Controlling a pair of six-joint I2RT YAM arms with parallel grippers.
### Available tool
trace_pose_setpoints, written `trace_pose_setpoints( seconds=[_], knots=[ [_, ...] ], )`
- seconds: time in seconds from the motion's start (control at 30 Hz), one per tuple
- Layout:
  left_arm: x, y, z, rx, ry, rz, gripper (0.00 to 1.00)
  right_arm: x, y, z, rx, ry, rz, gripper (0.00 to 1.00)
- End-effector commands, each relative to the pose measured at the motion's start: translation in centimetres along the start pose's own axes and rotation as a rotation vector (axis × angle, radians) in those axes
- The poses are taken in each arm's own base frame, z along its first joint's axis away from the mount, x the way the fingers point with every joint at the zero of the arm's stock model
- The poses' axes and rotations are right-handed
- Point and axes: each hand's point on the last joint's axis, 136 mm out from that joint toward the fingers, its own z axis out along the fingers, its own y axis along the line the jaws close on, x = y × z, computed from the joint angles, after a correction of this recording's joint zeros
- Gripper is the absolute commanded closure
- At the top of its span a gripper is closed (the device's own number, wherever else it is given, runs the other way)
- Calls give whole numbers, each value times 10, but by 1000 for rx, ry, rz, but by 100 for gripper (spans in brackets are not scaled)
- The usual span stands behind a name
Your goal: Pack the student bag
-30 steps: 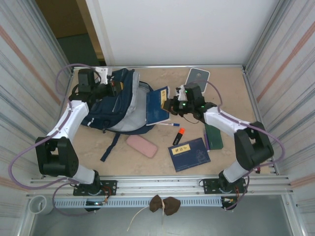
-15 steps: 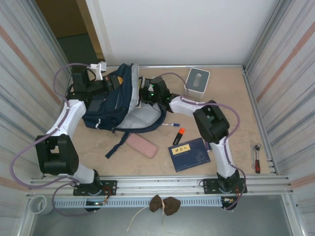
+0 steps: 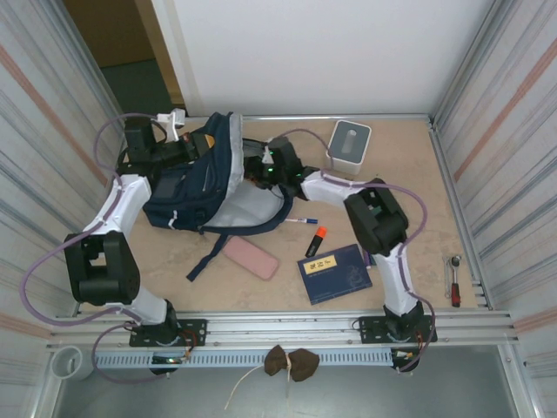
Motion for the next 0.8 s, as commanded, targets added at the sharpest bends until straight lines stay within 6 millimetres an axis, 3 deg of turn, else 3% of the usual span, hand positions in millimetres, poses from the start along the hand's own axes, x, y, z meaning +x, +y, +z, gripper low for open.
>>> trace_pose_setpoints(
  seconds=[0.0,0.07,0.2,0.27,0.3,0.4,0.47,0.57,0.77],
  knots=[
    [-16,9,-1,-44,-38,90,100,-7,45,-72,-60,-26,-122,47],
    [-10,24,4,-97,-19,77,100,2,25,-105,35,-27,-151,47],
    [13,49,21,-188,49,65,98,28,-40,-169,336,7,-202,43],
    [26,55,31,-221,91,68,89,41,-68,-202,470,23,-221,42],
    [32,57,34,-244,112,70,81,50,-82,-219,532,37,-223,41],
    [42,54,36,-316,123,103,63,78,-104,-259,662,104,-238,40],
    [49,45,35,-362,105,132,52,97,-112,-278,701,149,-232,40],
    [76,18,41,-371,109,193,42,128,-124,-293,706,213,-182,39],
    [173,-63,76,-146,280,257,37,171,-151,-290,628,236,-30,40]
  ],
)
